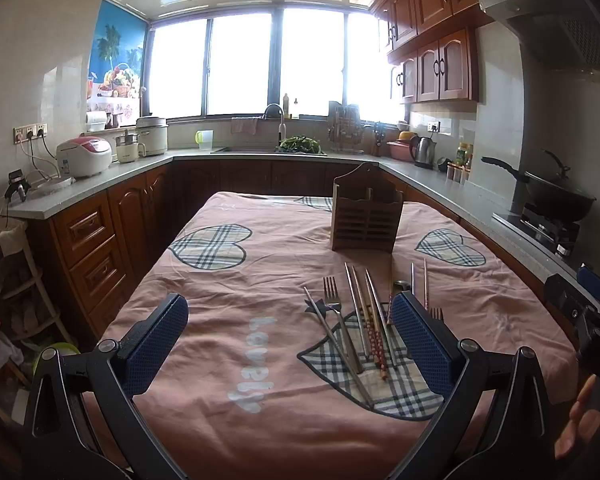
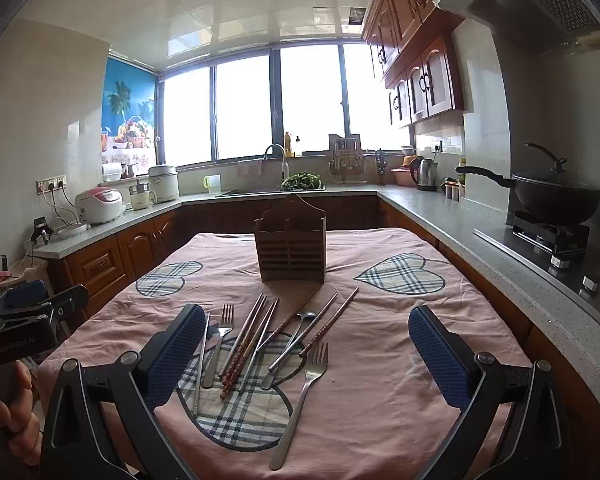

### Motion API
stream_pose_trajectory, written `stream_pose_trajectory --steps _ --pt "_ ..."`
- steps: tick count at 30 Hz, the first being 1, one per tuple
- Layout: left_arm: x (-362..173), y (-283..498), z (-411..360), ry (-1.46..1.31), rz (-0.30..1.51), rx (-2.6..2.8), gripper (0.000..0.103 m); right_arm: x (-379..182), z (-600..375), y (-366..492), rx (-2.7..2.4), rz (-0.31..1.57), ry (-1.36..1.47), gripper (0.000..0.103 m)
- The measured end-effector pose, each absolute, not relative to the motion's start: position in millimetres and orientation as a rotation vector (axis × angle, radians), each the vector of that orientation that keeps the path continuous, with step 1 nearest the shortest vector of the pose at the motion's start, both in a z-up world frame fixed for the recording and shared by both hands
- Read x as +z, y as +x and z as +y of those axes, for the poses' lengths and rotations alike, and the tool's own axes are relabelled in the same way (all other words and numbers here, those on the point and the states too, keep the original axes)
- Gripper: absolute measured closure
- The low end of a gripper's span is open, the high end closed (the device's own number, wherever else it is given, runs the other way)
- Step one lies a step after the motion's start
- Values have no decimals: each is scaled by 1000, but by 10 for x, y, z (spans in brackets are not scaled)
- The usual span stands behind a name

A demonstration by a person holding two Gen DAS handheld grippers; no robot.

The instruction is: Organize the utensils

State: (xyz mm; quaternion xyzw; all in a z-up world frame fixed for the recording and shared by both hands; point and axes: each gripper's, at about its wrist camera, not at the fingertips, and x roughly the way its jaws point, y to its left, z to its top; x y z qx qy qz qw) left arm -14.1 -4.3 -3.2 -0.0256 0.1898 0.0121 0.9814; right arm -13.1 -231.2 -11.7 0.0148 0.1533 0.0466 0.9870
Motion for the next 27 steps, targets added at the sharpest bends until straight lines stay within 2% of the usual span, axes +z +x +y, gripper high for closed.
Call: stream_pose_trajectory --steps 27 --pt "-29 -89 30 -57 386 26 0 -80 -2260 -143 109 299 24 1"
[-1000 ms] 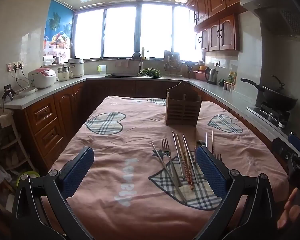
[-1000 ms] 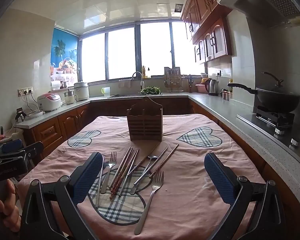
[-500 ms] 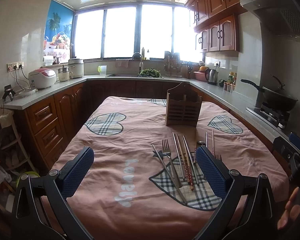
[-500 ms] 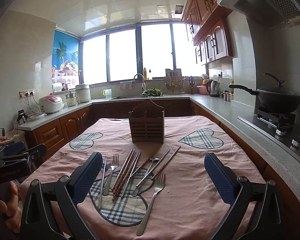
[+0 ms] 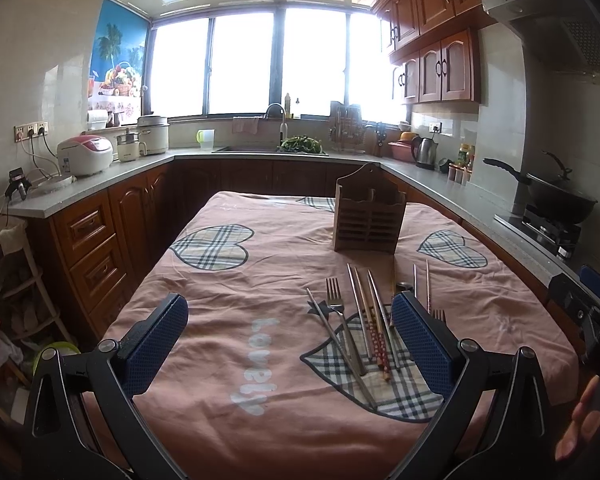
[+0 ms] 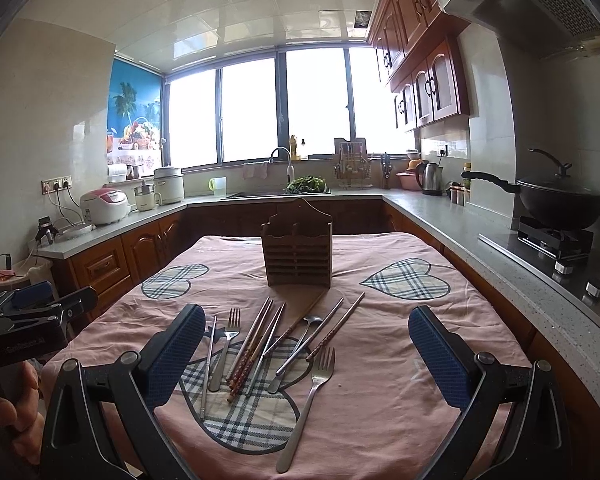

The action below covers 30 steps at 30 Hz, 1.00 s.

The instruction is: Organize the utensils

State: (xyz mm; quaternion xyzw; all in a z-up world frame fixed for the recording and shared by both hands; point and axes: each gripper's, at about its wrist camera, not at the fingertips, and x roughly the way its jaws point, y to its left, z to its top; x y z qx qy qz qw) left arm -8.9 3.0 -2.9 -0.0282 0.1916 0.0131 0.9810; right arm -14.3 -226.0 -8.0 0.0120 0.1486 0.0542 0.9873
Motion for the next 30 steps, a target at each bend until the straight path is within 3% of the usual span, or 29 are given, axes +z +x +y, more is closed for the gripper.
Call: stream_pose_trajectory --steps 30 --pt "-214 272 130 -97 494 9 0 -163 -2299 99 108 357 42 1"
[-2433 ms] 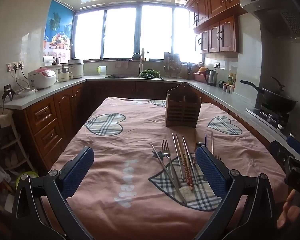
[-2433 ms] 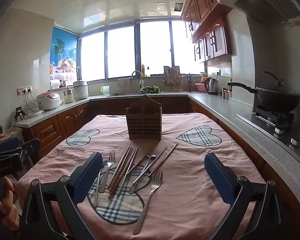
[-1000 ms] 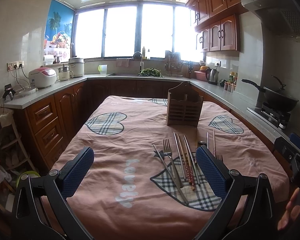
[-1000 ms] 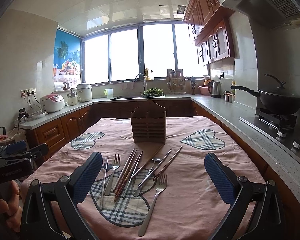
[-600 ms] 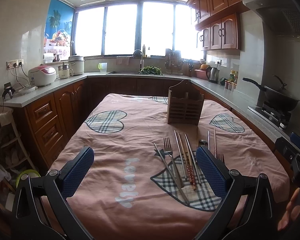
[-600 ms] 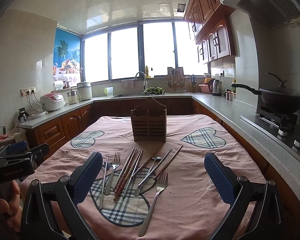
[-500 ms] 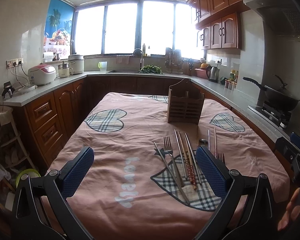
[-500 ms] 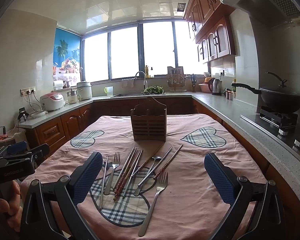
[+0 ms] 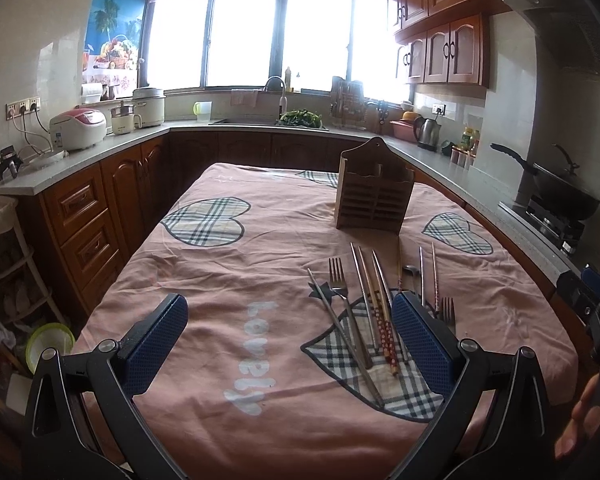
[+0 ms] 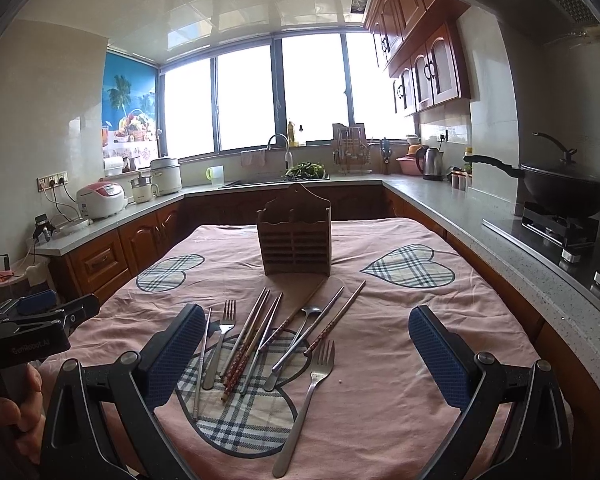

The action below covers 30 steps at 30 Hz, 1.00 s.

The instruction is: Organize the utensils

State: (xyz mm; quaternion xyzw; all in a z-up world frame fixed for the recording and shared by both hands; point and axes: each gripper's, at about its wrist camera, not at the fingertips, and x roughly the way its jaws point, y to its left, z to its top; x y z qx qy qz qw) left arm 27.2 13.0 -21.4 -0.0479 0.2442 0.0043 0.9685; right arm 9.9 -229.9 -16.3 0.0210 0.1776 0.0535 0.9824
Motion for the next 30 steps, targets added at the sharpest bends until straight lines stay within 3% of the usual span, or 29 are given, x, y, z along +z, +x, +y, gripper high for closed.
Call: stream_pose_trajectory --steps 21,24,30 --pt "-538 1235 136 -114 740 -48 0 -368 -2618 973 108 545 144 1" --pt "-576 1395 112 -99 759 -51 4 -427 -2668 1177 105 581 161 2" --pt "-705 1755 53 -87 822 -73 17 -599 -2732 1635 115 681 201 22"
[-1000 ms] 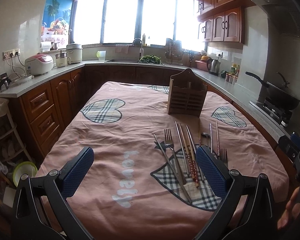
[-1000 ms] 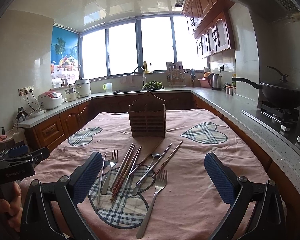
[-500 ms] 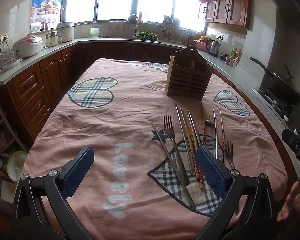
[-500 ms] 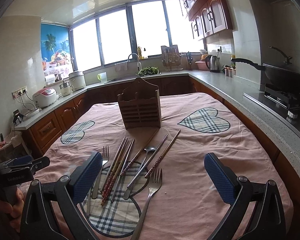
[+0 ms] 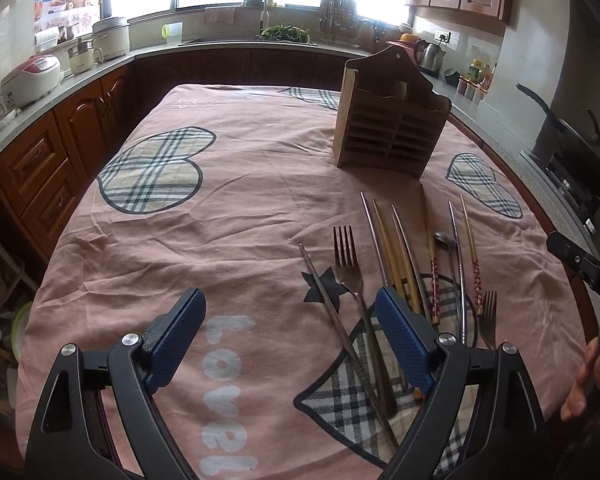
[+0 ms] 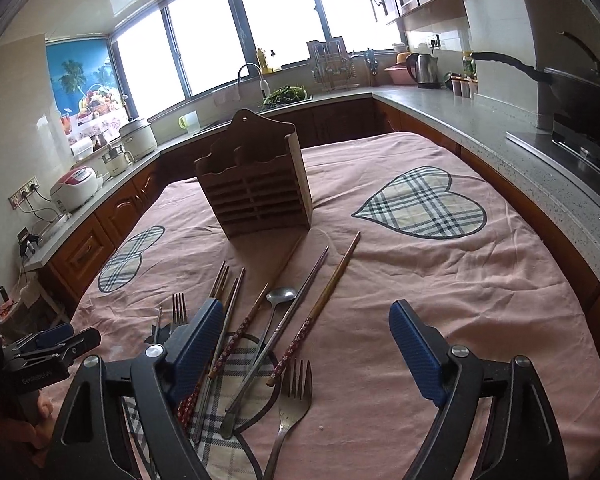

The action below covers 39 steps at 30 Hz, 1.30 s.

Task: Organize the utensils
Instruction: 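Close the left tool on a metal chopstick while the right tool grasps a wooden chopstick, then lift both chopsticks and lower them into the wooden utensil holder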

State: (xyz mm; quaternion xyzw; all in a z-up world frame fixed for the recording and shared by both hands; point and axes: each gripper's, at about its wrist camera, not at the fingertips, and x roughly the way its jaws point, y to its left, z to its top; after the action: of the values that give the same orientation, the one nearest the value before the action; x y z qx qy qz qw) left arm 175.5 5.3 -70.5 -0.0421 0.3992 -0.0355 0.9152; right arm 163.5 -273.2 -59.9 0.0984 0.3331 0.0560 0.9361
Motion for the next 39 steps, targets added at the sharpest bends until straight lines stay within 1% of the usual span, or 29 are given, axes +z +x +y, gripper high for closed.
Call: stream_pose_trajectory --steps 1,3,6,10,12,14,17,19,20,22,25,28,29,30,31,33,35,39 --pt "-733 1811 47 -86 832 -76 18 -632 -2742 1714 115 698 206 25" --pt "-791 1938 21 -80 858 -76 21 -704 -2756 1886 120 738 216 36" --pt "-898 2109 -3 -83 901 -85 27 -820 -2776 2139 121 791 225 43" --pt "-1042 2298 -20 -107 959 -110 44 -967 -2849 2429 108 849 248 47" --pt "-1098 2377 -35 -108 979 -116 48 -1029 -2887 2553 98 869 256 51" --pt "-1146 2453 -52 -111 996 -122 52 -1082 -2936 2688 91 887 273 51" --pt "-1203 2558 -92 -105 1018 -129 60 -1152 -2973 2889 78 915 280 55" --pt "-1225 2613 -122 -92 1031 -131 70 -1205 -2999 3022 69 937 286 56" --pt "-1226 2627 -138 -81 1030 -130 72 -1241 -3011 3096 63 950 280 58" --pt "-1230 2650 -156 -68 1034 -140 83 -1304 -3026 3211 57 976 282 62" --pt "-1238 2677 -158 -74 1040 -160 93 -1385 -3006 3348 40 1003 256 65" --pt "-1248 2688 -160 -74 1039 -173 95 -1382 -2965 3437 32 1007 224 66" --pt "-1249 2688 -160 -74 1038 -175 96 -1385 -2954 3461 26 1008 210 70" --pt "-1251 2687 -158 -75 1036 -179 96 -1388 -2934 3471 10 1007 185 77" --pt "-1253 2685 -155 -77 1034 -182 96 -1392 -2919 3494 -3 1005 161 80" --pt "-1258 2690 -145 -90 1031 -187 97 -1398 -2883 3511 -13 1000 126 92" --pt "-1260 2711 -124 -110 1034 -198 97 -1399 -2880 3509 -9 995 125 92" --pt "-1213 2691 -59 -164 1034 -231 98 -1344 -2935 3441 57 985 238 94"
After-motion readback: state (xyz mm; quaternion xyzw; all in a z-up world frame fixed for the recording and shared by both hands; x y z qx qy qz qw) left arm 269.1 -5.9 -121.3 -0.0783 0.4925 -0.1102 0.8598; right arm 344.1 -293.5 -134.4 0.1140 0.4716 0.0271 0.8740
